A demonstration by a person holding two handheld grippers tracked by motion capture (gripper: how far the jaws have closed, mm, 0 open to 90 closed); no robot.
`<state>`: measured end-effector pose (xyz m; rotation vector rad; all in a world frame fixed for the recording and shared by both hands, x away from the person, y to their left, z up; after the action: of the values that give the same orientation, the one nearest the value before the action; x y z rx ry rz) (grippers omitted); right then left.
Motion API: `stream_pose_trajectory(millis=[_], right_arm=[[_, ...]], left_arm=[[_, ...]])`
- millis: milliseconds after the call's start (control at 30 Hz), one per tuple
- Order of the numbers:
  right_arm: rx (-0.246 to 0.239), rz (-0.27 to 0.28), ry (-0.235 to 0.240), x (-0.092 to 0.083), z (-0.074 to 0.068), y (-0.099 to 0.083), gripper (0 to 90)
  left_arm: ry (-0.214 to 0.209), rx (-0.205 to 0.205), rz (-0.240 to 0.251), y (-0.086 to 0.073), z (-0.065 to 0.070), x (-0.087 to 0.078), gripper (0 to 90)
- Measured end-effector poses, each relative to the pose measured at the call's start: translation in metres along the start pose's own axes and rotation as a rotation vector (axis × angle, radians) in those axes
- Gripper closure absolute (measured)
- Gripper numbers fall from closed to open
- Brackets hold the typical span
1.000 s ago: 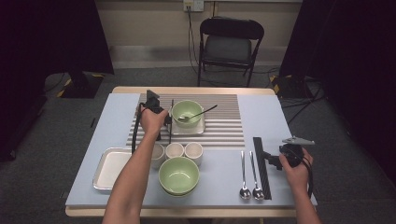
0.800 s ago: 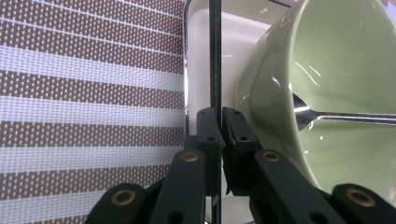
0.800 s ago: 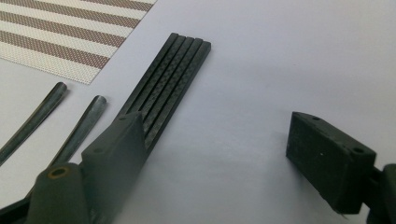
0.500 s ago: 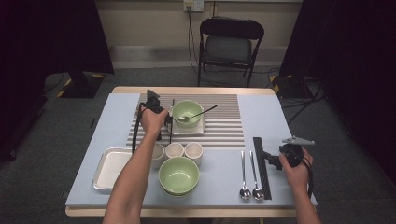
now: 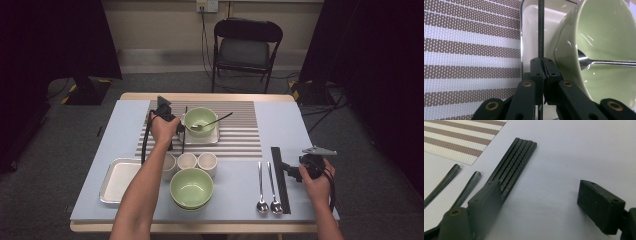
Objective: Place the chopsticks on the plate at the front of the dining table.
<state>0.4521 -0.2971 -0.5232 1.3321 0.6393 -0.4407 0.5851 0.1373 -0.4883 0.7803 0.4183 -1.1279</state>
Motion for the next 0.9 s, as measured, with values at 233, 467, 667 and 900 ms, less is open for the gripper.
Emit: stream_pose_trajectory(millis=[233, 467, 667, 900], right_arm=[[0.000, 0.000, 0.000, 0.000, 0.000, 0.000, 18.9], [-0.001, 0.001, -0.002, 0.000, 0.000, 0.000, 18.9], [-0.001, 0.001, -0.001, 0.000, 0.000, 0.000, 18.9], [-0.001, 0.001, -0.001, 0.000, 0.000, 0.000, 18.9]], left_arm=[[0.000, 0.009, -0.012, -0.003, 0.003, -0.005, 87.0], [0.002, 0.022, -0.048, -0.007, 0.006, -0.004, 86.1], [-0.010, 0.001, -0.043, -0.010, 0.002, -0.001, 86.2], [-0.021, -0.010, -0.029, -0.010, 0.002, 0.001, 86.1]])
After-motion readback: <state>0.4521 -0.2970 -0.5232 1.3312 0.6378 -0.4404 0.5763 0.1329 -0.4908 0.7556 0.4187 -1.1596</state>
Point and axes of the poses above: each handheld gripper's, and its own axes: x roughly forward along the jaws, y roughly out of its top, z roughly to its right, the point moved 7 cm from there along x, roughly forward along the jaws, and after that the axes turned 15 degrees about -y, right-handed, at the moved point
